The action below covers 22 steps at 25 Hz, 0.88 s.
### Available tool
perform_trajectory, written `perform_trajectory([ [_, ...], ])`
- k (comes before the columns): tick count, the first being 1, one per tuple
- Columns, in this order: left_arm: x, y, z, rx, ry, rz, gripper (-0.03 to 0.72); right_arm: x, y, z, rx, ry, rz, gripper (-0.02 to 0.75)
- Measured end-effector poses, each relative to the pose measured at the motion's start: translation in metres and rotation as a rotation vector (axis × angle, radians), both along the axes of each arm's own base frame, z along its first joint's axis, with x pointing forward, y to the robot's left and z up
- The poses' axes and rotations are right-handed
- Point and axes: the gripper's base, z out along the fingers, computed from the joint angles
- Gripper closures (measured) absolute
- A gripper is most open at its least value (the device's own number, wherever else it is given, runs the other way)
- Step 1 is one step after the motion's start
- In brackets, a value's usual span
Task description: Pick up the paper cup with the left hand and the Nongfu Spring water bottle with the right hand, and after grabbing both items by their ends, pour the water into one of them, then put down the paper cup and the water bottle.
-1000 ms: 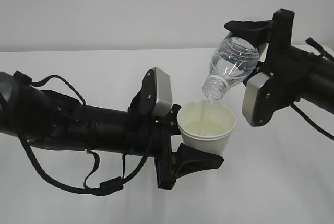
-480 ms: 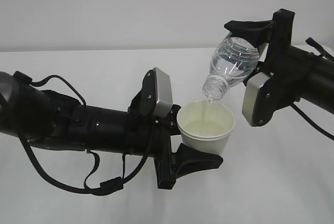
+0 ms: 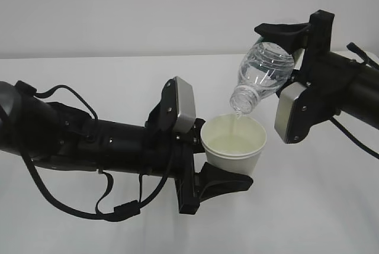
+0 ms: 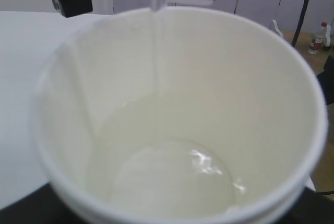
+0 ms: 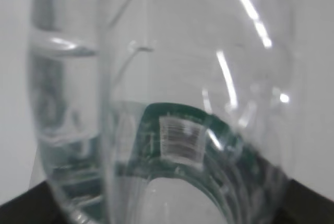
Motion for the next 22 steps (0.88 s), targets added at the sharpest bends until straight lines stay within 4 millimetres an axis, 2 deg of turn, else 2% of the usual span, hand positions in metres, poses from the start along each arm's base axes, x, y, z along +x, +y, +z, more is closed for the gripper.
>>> perform_trajectory([
  [22, 0.0005, 0.0002, -0.0005, 0.006, 0.000, 0.006, 0.204, 0.0000, 0.0000, 0.0000, -0.002, -0.001, 0.000, 0.255],
])
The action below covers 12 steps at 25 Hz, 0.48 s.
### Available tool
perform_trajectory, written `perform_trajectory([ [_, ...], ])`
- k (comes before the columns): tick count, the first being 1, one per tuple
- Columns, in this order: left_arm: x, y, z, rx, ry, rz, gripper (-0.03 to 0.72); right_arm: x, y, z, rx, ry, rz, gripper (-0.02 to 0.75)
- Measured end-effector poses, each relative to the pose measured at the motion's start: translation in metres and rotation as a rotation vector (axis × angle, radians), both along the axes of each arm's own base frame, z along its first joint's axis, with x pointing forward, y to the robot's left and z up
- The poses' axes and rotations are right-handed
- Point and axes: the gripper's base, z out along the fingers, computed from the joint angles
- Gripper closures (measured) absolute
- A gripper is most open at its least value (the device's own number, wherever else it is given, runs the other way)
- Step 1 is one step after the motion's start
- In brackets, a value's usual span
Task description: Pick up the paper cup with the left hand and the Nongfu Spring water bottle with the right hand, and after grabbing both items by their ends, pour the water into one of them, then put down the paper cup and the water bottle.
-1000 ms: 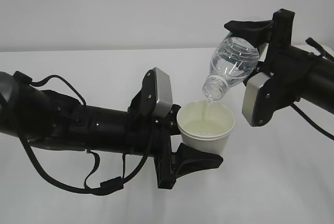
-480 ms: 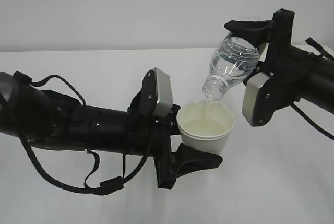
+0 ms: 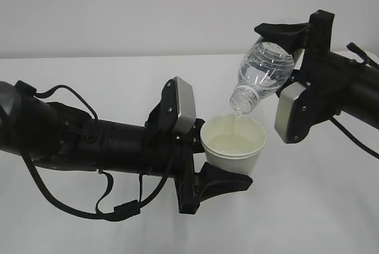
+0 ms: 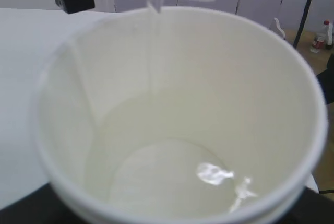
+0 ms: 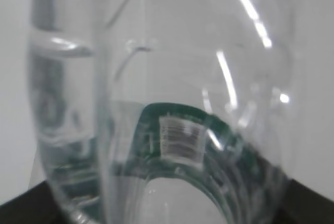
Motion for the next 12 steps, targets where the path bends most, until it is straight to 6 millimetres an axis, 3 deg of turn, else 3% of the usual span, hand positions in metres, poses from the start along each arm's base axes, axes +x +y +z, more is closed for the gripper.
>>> perform_trajectory([
  [12, 0.0001, 0.0000, -0.0001, 0.001, 0.000, 0.001, 0.204, -0.0002, 0.0003, 0.0010, 0.006, -0.010, 0.004, 0.255],
])
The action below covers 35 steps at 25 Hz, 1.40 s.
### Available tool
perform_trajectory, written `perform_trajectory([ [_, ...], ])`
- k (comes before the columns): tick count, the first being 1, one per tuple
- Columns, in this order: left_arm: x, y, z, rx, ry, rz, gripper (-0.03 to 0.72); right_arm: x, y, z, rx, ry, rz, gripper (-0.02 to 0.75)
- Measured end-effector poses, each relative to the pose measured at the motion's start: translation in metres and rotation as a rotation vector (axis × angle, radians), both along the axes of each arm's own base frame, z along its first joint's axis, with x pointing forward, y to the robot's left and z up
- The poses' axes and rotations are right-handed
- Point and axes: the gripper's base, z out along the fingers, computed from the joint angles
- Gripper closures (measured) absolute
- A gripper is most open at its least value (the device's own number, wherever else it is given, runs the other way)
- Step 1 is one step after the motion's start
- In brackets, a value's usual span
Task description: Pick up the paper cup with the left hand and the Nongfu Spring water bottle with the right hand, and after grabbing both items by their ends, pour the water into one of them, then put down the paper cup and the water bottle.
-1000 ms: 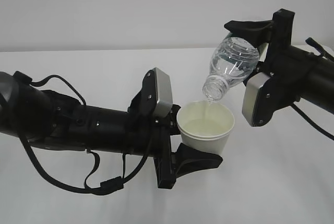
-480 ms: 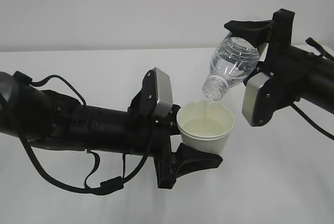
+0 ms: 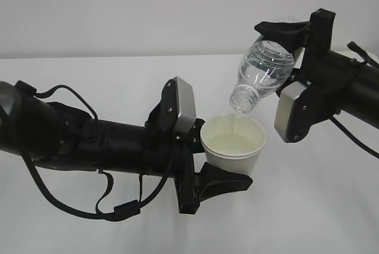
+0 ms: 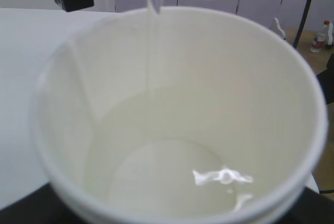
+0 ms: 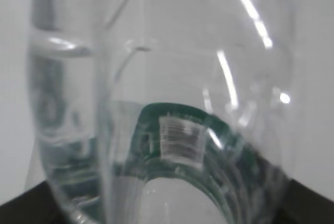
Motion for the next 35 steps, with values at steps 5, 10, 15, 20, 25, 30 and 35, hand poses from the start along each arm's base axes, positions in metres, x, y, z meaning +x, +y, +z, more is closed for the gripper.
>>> perform_trajectory([
  [5, 0.0000, 0.0000, 0.0000, 0.000, 0.000, 0.000, 0.204, -0.0002, 0.0002, 0.0008, 0.005, -0.007, 0.003, 0.255],
  [10, 0.0000, 0.0000, 0.0000, 0.000, 0.000, 0.000, 0.204, -0.0002, 0.0002, 0.0008, 0.005, -0.007, 0.003, 0.255],
  [15, 0.0000, 0.0000, 0.0000, 0.000, 0.000, 0.000, 0.204, -0.0002, 0.0002, 0.0008, 0.005, -0.007, 0.003, 0.255],
  [20, 0.0000, 0.0000, 0.0000, 0.000, 0.000, 0.000, 0.204, -0.0003, 0.0003, 0.0007, 0.004, -0.007, 0.004, 0.255],
  [25, 0.0000, 0.0000, 0.0000, 0.000, 0.000, 0.000, 0.204, -0.0003, 0.0003, 0.0007, 0.004, -0.007, 0.004, 0.255],
  [30, -0.0001, 0.0000, 0.0001, -0.002, 0.000, -0.001, 0.204, -0.0004, 0.0005, 0.0006, 0.002, -0.007, 0.007, 0.255],
  [35, -0.0002, -0.0001, 0.0003, -0.003, 0.000, -0.002, 0.204, -0.0004, 0.0005, 0.0006, -0.007, -0.015, 0.007, 0.255],
])
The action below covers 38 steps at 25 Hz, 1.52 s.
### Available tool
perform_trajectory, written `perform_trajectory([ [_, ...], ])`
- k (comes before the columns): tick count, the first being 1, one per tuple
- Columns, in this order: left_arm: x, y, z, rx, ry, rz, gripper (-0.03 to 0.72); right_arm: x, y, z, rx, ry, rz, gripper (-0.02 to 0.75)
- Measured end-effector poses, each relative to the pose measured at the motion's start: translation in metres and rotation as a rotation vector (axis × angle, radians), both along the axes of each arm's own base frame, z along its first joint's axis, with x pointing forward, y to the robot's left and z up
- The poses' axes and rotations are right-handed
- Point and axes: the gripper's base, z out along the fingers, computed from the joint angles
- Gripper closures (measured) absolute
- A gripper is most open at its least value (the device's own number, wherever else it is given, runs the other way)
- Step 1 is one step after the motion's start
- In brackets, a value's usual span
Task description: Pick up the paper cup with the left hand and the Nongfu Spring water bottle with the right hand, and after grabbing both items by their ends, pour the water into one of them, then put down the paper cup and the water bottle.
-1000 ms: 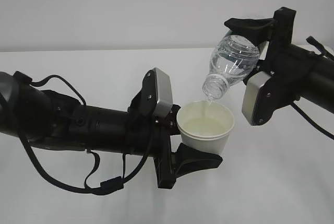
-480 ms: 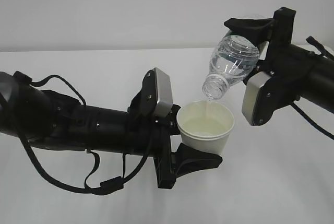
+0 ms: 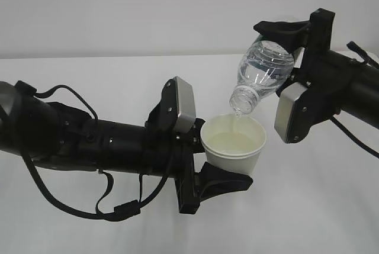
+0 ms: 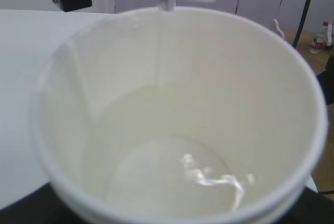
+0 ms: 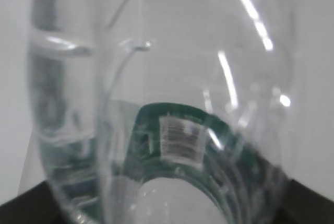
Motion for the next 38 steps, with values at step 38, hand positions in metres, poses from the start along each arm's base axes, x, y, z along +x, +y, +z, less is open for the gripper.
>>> perform_trajectory([
  [38, 0.0000, 0.0000, 0.0000, 0.000, 0.000, 0.000, 0.204, -0.0005, 0.0006, -0.0001, -0.013, -0.009, 0.009, 0.255],
])
